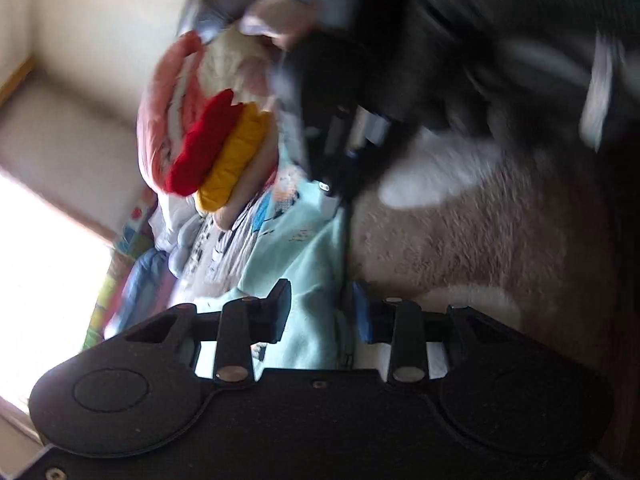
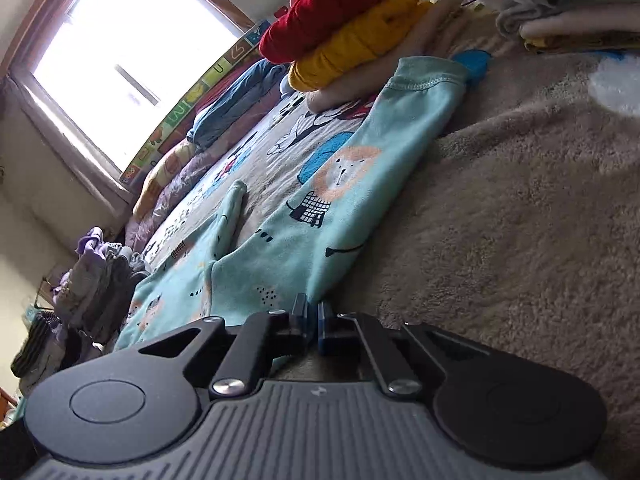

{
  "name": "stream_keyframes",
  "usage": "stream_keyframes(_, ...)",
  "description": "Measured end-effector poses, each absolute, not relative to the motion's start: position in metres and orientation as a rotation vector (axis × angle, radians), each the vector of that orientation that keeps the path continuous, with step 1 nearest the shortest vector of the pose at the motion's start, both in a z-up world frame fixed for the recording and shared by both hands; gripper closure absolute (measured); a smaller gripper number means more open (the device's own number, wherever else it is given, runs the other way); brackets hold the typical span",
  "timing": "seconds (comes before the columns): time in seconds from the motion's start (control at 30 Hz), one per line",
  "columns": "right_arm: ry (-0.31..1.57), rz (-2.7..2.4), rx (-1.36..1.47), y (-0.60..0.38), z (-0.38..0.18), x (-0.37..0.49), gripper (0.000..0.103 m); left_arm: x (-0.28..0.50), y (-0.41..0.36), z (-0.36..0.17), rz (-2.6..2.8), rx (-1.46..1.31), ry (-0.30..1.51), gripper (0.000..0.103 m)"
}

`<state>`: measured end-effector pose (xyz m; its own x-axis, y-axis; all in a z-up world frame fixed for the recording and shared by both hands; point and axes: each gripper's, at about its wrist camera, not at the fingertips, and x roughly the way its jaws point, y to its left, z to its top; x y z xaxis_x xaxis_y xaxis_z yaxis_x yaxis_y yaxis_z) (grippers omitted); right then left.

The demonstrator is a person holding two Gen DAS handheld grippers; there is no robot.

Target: Fold clothes

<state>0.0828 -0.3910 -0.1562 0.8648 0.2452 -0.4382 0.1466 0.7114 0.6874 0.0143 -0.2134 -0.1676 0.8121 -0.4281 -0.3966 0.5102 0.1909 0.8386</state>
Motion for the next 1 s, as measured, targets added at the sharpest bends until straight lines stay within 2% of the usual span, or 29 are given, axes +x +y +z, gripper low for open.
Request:
stream_keyframes(0.07,0.535,0.066,0.792,-0.393,-0.157,0.082,0.101,0.015,-0.216,-0.17,-0.646,1.234,0.102,0.083)
stream_keyframes(0.17,0.531,0.077,0.804,-0.396,-0.159,0.081,0.102,0.014,-0.211,-0.175,-0.604,1.243,0.101,0.091)
stream_keyframes(0.23,0.531,0.088,0.815,-0.399,-0.16,0.081,0.102,0.015,-0.201,-0.171,-0.6,1.124,0.126,0.092)
stream_keyframes(0.3,0.528,0.099,0.822,-0.401,-0.161,0.08,0.102,0.014,-0.192,-0.169,-0.601,1.027,0.137,0.093)
stream_keyframes(0.43,0.516,0.129,0.855,-0.407,-0.163,0.078,0.101,0.009,-0.193,-0.174,-0.583,1.103,0.115,0.092)
stream_keyframes(0.5,0.518,0.135,0.838,-0.407,-0.161,0.076,0.101,0.004,-0.201,-0.173,-0.572,1.189,0.086,0.086)
stream_keyframes(0.57,0.519,0.141,0.827,-0.407,-0.16,0.075,0.1,-0.001,-0.209,-0.174,-0.572,1.266,0.049,0.075)
stream_keyframes(0.7,0.518,0.148,0.837,-0.409,-0.159,0.076,0.101,0.009,-0.223,-0.179,-0.569,1.389,0.064,0.075)
stream_keyframes(0.73,0.518,0.149,0.839,-0.409,-0.159,0.076,0.101,0.013,-0.226,-0.179,-0.564,1.402,0.076,0.076)
stream_keyframes(0.8,0.518,0.151,0.842,-0.41,-0.159,0.076,0.101,0.018,-0.23,-0.179,-0.541,1.421,0.08,0.098)
stream_keyframes(1.0,0.519,0.162,0.851,-0.411,-0.161,0.077,0.101,0.01,-0.218,-0.196,-0.489,1.406,0.008,0.103)
